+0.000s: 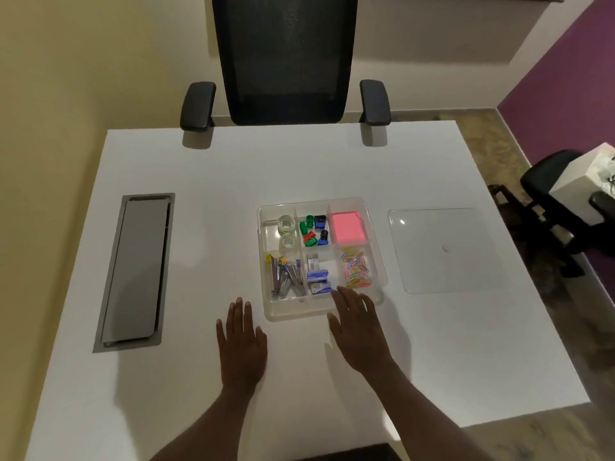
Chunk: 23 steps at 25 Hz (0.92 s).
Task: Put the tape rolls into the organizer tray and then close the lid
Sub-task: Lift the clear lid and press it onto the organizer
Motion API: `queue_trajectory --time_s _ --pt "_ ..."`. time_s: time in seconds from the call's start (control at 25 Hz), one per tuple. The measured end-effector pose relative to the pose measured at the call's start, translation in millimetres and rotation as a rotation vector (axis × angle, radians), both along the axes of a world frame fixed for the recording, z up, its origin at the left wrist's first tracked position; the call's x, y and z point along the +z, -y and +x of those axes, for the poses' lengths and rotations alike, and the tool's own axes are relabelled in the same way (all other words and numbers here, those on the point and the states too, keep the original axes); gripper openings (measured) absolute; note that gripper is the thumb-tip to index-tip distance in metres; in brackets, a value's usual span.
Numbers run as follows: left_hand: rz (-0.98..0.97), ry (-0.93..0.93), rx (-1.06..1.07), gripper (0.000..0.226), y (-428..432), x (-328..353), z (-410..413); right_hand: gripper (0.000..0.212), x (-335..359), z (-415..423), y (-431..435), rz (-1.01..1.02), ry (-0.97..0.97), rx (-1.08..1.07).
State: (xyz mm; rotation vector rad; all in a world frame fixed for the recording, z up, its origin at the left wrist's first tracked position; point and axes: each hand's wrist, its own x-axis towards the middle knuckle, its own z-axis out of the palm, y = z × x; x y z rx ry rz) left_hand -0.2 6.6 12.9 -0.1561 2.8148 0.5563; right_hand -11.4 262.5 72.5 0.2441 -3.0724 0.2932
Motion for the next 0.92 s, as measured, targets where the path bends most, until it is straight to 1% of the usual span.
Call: queue_trajectory --time_s 0.12,0.2,0.32,0.4,0.52,0.64,0.72,0.8,0.92 --pt "0.003 0.089 0.011 0.065 -3.1 19.8 -5.1 0.045 7.8 9.6 -12.8 0.017 -0.059 -0.017" --pt "0.002 0.063 0.021 0.058 -6.2 32.3 -7.4 0.042 15.8 5.9 -14.4 0.014 -0.045 -0.065" --pt "-0.048 -0.099 -0.006 0.049 -12.4 48.4 -12.4 0.039 25.7 -0.2 -22.2 0.001 -0.098 -0.059" --pt "-0.057 -0.214 -0.009 0.048 -18.9 55.8 -20.4 0.037 30.5 -3.7 -31.1 -0.023 -0.158 -0.059" --pt "-0.034 -0.294 0.013 0.049 -43.5 71.8 -37.3 0.033 34.2 -13.0 -53.2 -0.071 -0.198 -0.075" --pt "0.031 -0.31 0.015 0.049 -88.6 90.6 -54.0 0.03 34.6 -20.1 -92.0 -0.104 -0.162 -0.095" --pt "0.103 -0.308 0.037 0.048 -127.9 100.1 -62.0 0.03 33.6 -22.5 -125.4 -0.111 -0.114 -0.153" --pt "0.155 -0.278 0.041 0.048 -170.9 103.7 -67.4 0.031 31.2 -25.7 -162.5 -0.119 -0.072 -0.212" --pt "0.183 -0.234 0.017 0.046 -235.5 103.8 -74.6 0.03 26.4 -34.1 -223.1 -0.138 0.001 -0.282"
